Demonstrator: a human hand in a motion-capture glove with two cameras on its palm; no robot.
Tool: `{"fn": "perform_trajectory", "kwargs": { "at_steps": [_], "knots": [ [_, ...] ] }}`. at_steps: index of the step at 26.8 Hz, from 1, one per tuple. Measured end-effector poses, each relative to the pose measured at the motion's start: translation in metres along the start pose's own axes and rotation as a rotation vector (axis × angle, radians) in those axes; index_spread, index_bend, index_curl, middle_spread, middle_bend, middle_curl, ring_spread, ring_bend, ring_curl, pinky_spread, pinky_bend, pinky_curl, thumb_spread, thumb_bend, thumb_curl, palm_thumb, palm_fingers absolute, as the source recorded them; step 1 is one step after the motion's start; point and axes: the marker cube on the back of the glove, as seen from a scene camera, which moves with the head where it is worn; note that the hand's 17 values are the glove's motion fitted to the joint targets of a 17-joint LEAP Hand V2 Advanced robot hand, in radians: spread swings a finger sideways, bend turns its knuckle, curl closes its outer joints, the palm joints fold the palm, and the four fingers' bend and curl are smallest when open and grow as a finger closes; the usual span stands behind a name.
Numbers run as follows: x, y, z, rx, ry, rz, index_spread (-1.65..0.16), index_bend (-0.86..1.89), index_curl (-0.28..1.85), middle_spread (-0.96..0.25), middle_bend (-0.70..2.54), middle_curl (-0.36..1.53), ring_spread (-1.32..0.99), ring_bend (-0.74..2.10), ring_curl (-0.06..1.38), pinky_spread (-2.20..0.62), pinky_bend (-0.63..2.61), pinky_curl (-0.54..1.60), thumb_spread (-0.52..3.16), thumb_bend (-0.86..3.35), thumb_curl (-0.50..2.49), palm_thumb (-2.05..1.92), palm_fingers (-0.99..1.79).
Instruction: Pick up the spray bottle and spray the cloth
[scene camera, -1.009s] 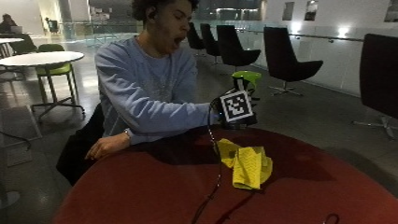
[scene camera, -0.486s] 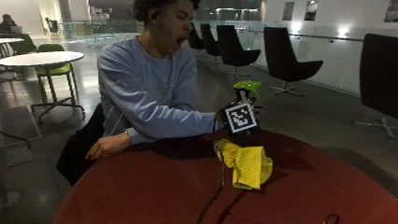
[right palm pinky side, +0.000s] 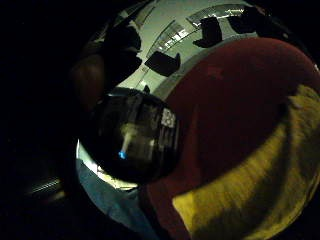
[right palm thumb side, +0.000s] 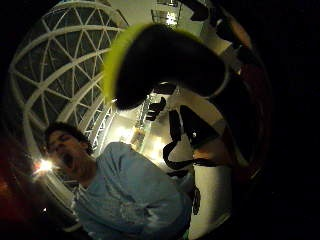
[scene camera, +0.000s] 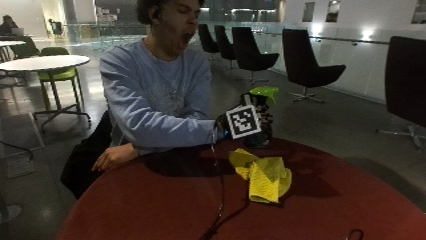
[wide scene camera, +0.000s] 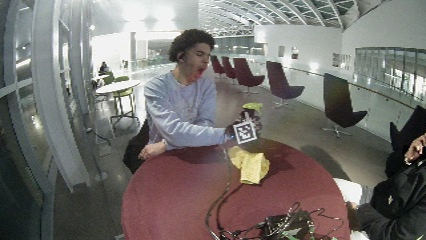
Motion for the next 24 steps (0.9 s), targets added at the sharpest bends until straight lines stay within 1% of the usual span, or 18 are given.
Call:
{"fn": "perform_trajectory", "kwargs": {
  "at_steps": [2,6,13,18,24],
  "knots": [
    [-0.002,0.018,-0.024,0.004,0.071,0.01,-0.28,0.07,0.41,-0.08,0.37,0.48,-0.04,0.45,0.37,0.23,0.17,0.32,0.97,-0.04,0.53,0.76,0.72],
    [0.0,0.055,-0.072,0.073,0.247,0.036,-0.29,0.13,0.4,-0.07,0.37,0.47,-0.04,0.43,0.36,0.23,0.15,0.31,1.01,-0.03,0.52,0.76,0.75],
    [0.022,0.136,-0.147,0.122,0.51,0.134,-0.3,0.16,0.38,-0.07,0.36,0.46,-0.03,0.41,0.35,0.23,0.14,0.28,1.06,-0.01,0.5,0.77,0.76],
    [0.03,0.18,-0.183,0.187,0.657,0.163,-0.29,0.17,0.39,-0.07,0.36,0.45,-0.03,0.41,0.35,0.24,0.12,0.26,1.08,-0.01,0.5,0.8,0.78],
    [0.036,0.204,-0.208,0.209,0.811,0.179,-0.29,0.18,0.39,-0.07,0.37,0.45,-0.03,0.4,0.35,0.24,0.11,0.24,1.1,-0.01,0.5,0.83,0.81]
  ]
}}
